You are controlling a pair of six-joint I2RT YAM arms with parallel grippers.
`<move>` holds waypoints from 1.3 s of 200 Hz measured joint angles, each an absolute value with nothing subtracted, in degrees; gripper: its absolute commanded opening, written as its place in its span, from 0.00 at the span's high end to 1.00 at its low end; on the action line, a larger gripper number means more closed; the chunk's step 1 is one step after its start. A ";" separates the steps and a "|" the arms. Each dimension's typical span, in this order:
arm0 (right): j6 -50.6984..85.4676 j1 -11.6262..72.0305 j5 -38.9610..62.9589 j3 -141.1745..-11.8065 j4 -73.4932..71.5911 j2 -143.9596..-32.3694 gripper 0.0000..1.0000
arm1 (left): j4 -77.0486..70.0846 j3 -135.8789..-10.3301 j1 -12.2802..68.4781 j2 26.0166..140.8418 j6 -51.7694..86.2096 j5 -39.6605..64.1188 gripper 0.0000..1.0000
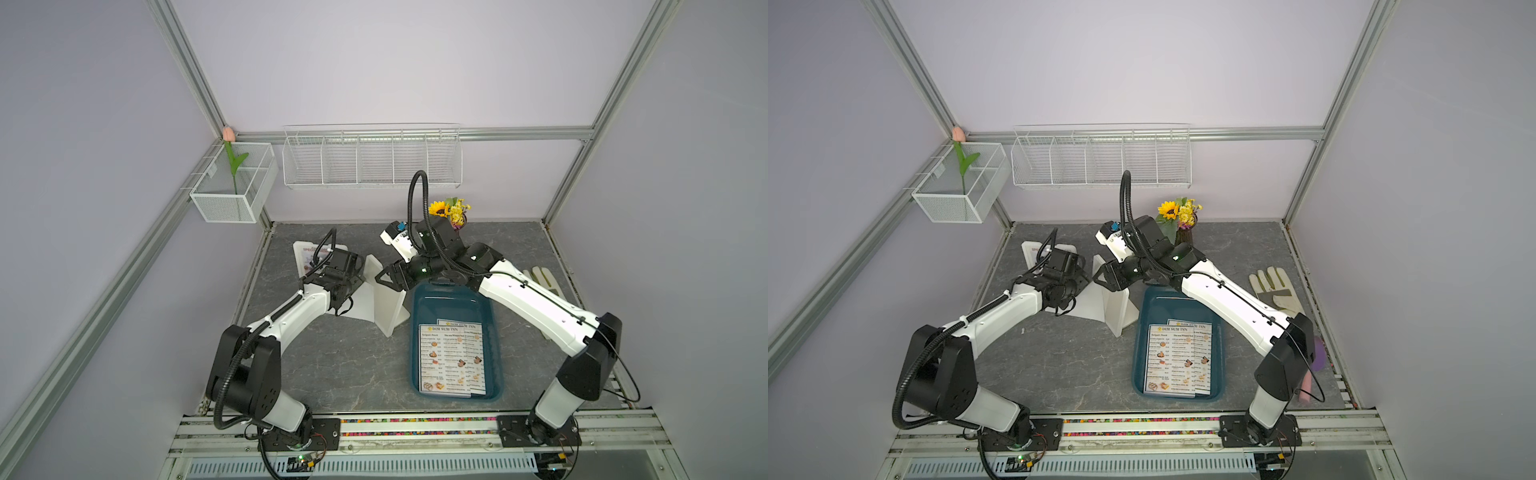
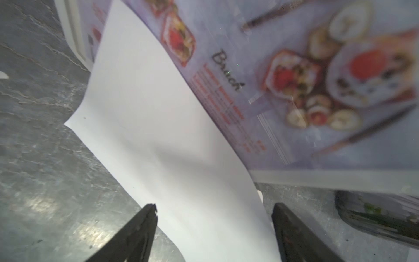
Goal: Replace the menus in the menu holders
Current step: Adjust the menu at the center of the board.
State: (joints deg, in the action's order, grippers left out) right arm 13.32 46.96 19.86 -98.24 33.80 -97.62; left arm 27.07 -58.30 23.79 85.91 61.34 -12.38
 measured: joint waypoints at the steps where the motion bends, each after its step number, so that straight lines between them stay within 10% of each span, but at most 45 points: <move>1: 13.30 46.96 19.86 -98.24 33.80 -97.62 0.48 | 27.11 -58.08 23.81 85.60 61.45 -12.38 0.22; 168: 13.23 46.96 20.88 -98.24 33.85 -97.62 0.49 | 43.27 -36.91 23.79 47.59 65.01 -14.70 0.31; 260: 13.45 46.96 22.37 -98.56 33.32 -100.86 0.49 | 56.84 -42.00 23.75 49.32 67.57 -17.17 0.23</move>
